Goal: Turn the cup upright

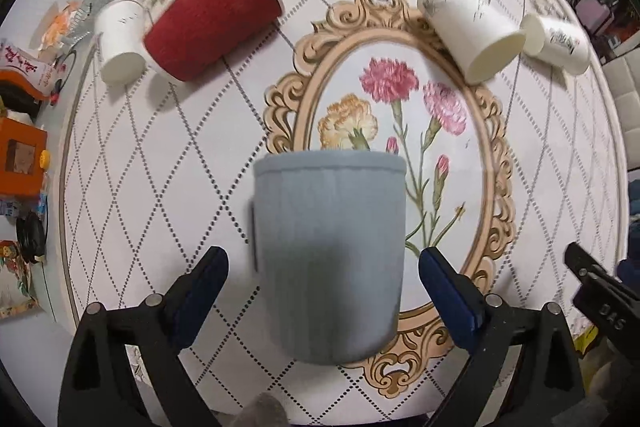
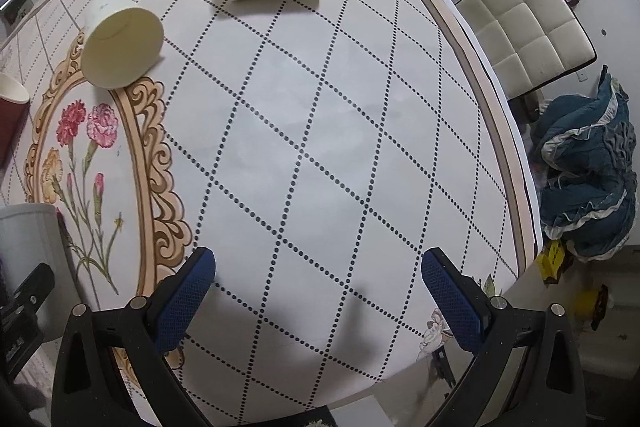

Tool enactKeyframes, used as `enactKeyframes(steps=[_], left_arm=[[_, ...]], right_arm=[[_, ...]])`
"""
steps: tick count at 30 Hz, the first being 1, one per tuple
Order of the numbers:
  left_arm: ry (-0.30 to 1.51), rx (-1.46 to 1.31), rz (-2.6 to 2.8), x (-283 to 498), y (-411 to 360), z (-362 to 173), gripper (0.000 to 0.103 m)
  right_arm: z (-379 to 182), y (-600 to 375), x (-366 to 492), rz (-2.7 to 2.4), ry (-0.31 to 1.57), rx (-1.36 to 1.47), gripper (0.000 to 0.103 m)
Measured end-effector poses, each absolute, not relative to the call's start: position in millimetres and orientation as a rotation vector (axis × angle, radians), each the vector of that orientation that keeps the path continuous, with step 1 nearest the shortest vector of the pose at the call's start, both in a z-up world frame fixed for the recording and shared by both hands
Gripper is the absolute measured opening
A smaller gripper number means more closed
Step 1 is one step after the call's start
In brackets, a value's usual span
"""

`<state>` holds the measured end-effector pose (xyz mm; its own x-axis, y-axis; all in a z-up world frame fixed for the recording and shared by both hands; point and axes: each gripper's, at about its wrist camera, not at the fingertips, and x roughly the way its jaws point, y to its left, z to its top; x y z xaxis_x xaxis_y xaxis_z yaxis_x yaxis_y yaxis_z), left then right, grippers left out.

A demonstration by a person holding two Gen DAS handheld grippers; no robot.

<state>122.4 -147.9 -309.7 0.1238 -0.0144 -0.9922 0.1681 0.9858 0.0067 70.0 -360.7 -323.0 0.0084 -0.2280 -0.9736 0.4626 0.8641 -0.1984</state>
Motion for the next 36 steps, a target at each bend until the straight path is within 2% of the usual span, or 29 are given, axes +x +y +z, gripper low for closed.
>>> enactKeyframes(steps=[7,13,26,36], left_arm=[[1.367,0.055,-0.107,126.2,-124.2,-262.0,0.1],[1.267,0.139,0.065,126.2,-69.3,-235.8,0.1],[1.331,0.115,0.222,112.4,40.3,-285.2,0.1],[1.371,0.112,0.183,107.9,69.1,-304.8,0.1]], right_arm=[[-306.9,-352.9,73.1,-0.51,1.436,0.217,0.103],[-294.2,-347.3,77.6,-0.483,1.425,0.227,0.103],[-267.3,-249.2,108.9,-0.28,1.429,0.197,0.103],[-303.8,-163.5,138.5,-0.154,1.553,0.143,0.103]])
